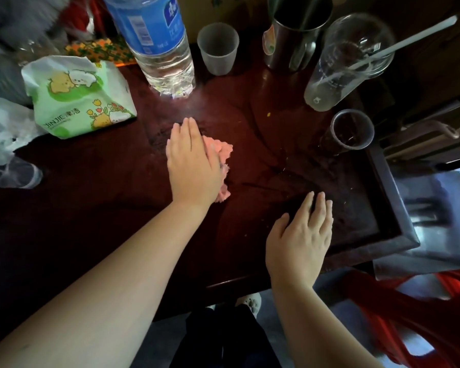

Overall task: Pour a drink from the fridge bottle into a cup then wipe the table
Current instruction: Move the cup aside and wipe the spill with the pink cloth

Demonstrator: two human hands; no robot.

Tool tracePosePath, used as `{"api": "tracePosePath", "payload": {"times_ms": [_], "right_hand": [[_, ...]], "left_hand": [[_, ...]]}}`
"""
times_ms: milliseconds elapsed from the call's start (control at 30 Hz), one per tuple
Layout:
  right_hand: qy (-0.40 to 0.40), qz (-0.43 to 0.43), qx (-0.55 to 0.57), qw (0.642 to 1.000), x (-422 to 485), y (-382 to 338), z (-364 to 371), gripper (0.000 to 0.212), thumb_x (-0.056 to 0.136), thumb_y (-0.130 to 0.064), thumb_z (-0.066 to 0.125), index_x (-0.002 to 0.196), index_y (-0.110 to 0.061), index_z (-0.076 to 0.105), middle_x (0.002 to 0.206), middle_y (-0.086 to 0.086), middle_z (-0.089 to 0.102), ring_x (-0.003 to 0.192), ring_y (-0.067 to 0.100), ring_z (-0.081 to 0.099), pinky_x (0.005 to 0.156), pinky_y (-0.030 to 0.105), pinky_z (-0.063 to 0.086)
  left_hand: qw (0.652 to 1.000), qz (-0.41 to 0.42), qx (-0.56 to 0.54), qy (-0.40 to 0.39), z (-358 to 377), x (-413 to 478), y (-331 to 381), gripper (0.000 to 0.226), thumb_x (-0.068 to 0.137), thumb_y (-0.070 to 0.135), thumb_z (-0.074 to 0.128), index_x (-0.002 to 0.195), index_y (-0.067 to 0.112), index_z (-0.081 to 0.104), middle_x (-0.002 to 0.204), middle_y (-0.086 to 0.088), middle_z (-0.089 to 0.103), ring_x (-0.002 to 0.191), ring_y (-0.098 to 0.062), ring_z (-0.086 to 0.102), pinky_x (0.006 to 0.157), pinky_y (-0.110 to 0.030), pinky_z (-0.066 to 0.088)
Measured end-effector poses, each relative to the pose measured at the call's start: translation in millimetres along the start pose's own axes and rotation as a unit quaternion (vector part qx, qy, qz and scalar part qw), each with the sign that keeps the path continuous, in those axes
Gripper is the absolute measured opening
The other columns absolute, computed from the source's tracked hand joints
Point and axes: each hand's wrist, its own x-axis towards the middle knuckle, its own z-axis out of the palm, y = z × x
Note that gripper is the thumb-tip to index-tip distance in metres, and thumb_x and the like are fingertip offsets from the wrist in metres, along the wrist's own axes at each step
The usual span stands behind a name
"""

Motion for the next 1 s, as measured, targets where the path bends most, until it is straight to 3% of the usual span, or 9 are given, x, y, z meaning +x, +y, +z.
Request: {"api": "tracePosePath", "payload": {"times_ms": [100,267,533,633,733,800,867,1000], "right_hand": [[-0.005,0.0,-0.004,1.0,0,0,0,0.058,0.096,-0.024,0.036,0.148,-0.005,0.02,0.157,0.012,0.017,0.146,0.026,0.009,0.119,0.044,0.015],[-0.014,-0.005,-0.009,1.0,0,0,-1,0.058,0.096,-0.025,0.033,0.149,-0.006,0.017,0.158,0.01,0.014,0.147,0.024,0.005,0.119,0.041,0.011],[0.019,-0.01,-0.011,1.0,0,1,3,0.06,0.091,-0.027,0.025,0.146,-0.004,0.023,0.155,0.014,0.021,0.145,0.027,0.012,0.118,0.044,0.017],[0.02,-0.014,-0.012,1.0,0,2,4,0.061,0.091,-0.029,0.023,0.147,-0.004,0.023,0.156,0.013,0.021,0.145,0.026,0.011,0.118,0.043,0.015],[0.016,-0.013,-0.011,1.0,0,2,4,0.062,0.091,-0.03,0.022,0.147,-0.005,0.02,0.157,0.012,0.018,0.146,0.025,0.009,0.118,0.041,0.011],[0.013,-0.013,-0.011,1.0,0,1,4,0.062,0.091,-0.03,0.021,0.148,-0.005,0.02,0.157,0.012,0.017,0.146,0.025,0.007,0.118,0.04,0.01],[0.012,-0.013,-0.009,1.0,0,1,4,0.061,0.091,-0.029,0.022,0.148,-0.005,0.02,0.157,0.011,0.017,0.146,0.025,0.008,0.118,0.041,0.011],[0.014,-0.013,-0.003,1.0,-1,1,4,0.061,0.091,-0.029,0.023,0.147,-0.004,0.022,0.156,0.012,0.018,0.146,0.025,0.009,0.119,0.041,0.011]], "left_hand": [[1.0,0.0,0.008,0.008,6,6,11,0.058,0.093,0.024,0.025,0.143,-0.004,0.032,0.148,-0.018,0.036,0.14,-0.035,0.026,0.116,-0.046,0.02],[0.998,0.069,-0.001,-0.004,15,26,30,0.059,0.092,0.026,0.023,0.141,-0.005,0.038,0.145,-0.019,0.041,0.138,-0.035,0.031,0.116,-0.045,0.02],[0.967,0.235,-0.053,-0.085,23,59,64,0.063,0.092,0.031,0.019,0.144,-0.001,0.033,0.15,-0.016,0.034,0.141,-0.03,0.026,0.117,-0.04,0.017],[0.979,0.2,-0.01,-0.027,25,56,59,0.056,0.094,0.028,0.034,0.143,0.0,0.036,0.15,-0.018,0.033,0.14,-0.031,0.027,0.115,-0.043,0.021],[0.994,0.097,0.044,0.022,27,39,67,0.053,0.086,0.03,0.04,0.132,0.005,0.051,0.125,-0.014,0.055,0.114,-0.032,0.052,0.091,-0.04,0.043],[0.997,0.074,0.004,0.029,30,32,72,0.052,0.085,0.028,0.037,0.13,0.009,0.055,0.12,-0.01,0.058,0.106,-0.03,0.054,0.084,-0.037,0.045],[0.99,0.122,-0.066,0.011,31,36,72,0.047,0.09,0.021,0.038,0.133,0.01,0.054,0.124,-0.007,0.057,0.111,-0.028,0.05,0.092,-0.036,0.041],[0.937,0.326,-0.103,-0.078,24,55,70,0.041,0.093,0.007,0.043,0.131,0.013,0.055,0.128,-0.001,0.058,0.116,-0.021,0.046,0.105,-0.022,0.029]]}}
